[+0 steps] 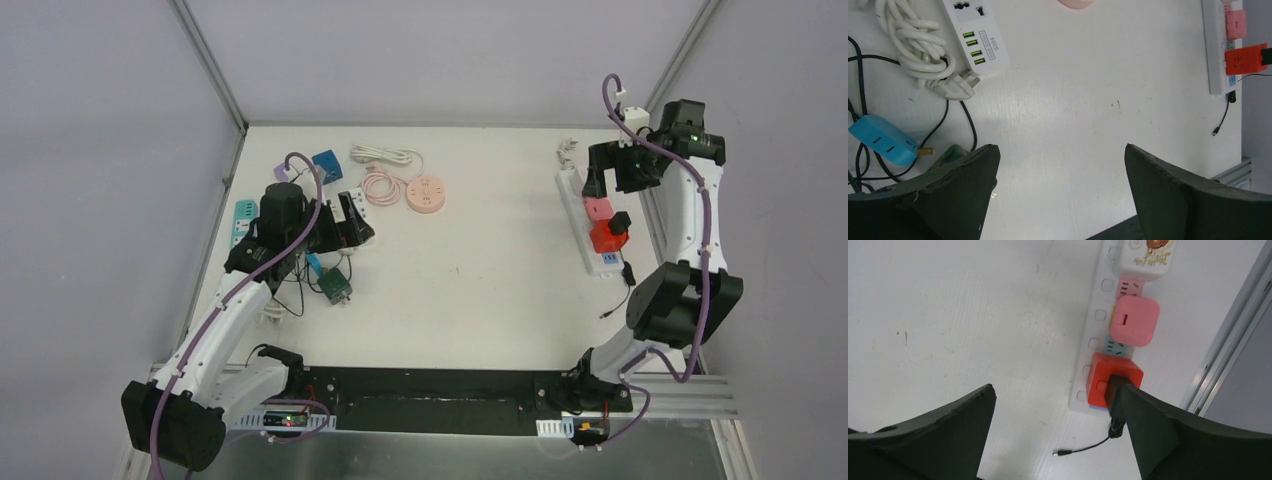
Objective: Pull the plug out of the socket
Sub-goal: Move the socket to the center of the board.
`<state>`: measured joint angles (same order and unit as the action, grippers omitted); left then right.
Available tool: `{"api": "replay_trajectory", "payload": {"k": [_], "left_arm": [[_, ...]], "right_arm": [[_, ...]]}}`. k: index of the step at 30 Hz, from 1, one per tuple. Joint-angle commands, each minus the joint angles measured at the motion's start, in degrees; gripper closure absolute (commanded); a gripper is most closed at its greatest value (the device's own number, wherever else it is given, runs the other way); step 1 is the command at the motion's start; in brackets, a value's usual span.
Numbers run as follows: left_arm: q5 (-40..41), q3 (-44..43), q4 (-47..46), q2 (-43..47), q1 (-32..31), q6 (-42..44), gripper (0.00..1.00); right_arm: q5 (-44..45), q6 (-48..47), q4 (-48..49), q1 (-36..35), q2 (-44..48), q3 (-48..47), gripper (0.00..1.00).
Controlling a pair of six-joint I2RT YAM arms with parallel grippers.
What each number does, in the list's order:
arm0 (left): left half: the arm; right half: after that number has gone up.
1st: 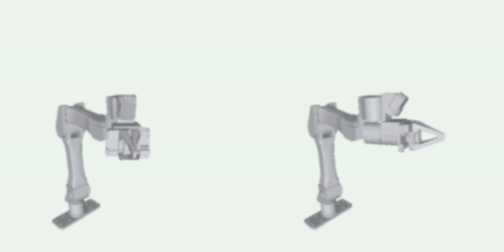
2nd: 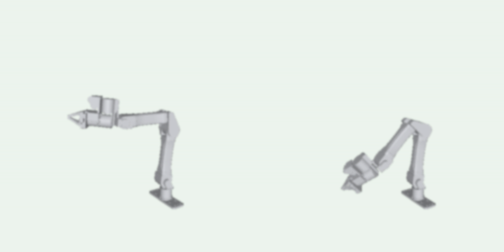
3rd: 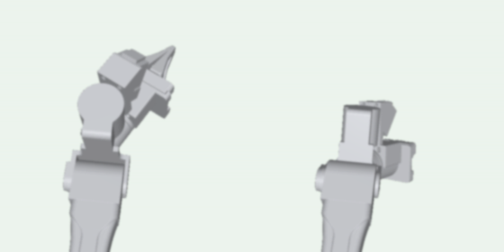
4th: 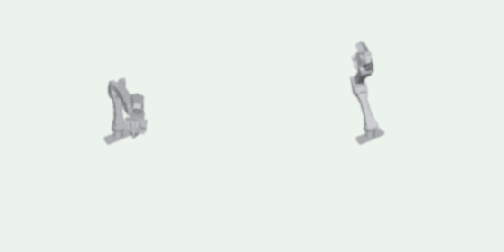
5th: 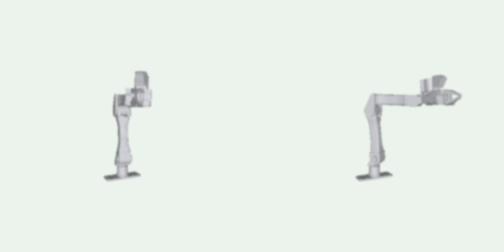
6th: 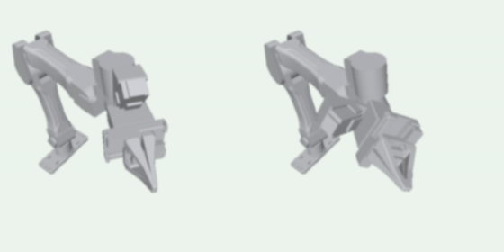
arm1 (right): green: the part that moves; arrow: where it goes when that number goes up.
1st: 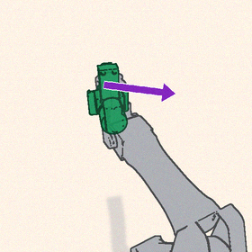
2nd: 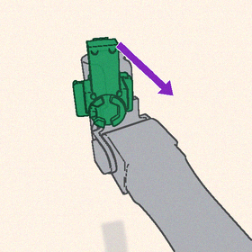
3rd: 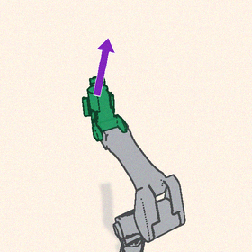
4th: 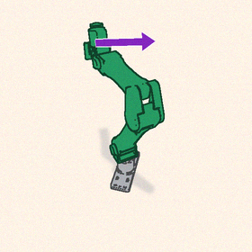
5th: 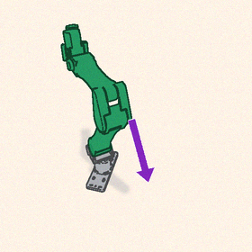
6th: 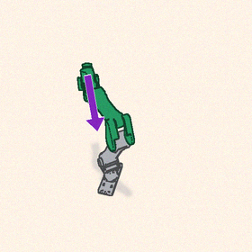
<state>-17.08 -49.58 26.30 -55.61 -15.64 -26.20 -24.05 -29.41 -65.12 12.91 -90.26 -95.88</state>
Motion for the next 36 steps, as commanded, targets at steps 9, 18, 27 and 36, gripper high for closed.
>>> {"api": "replay_trajectory", "payload": {"k": [9, 18, 27, 36], "left_arm": [[-4.34, -1.49, -8.67, -1.75, 0.43, -4.51, 0.02], [-5.50, -2.06, -12.40, -7.03, 0.43, -7.82, 0.01], [-4.55, 2.32, -18.24, -7.15, 0.43, -14.10, 0.02], [-4.52, 5.14, -19.22, -4.60, 0.34, -16.80, 0.01]], "right_arm": [[4.35, 9.12, 7.08, -0.39, -26.67, -22.83, 0.00], [15.40, 8.04, 9.34, -3.24, -35.84, -29.42, 0.00], [15.37, 8.92, 9.19, -3.07, -40.60, -32.73, 0.00], [12.44, 8.11, 7.43, -3.57, -44.33, -34.62, 0.08]]}}
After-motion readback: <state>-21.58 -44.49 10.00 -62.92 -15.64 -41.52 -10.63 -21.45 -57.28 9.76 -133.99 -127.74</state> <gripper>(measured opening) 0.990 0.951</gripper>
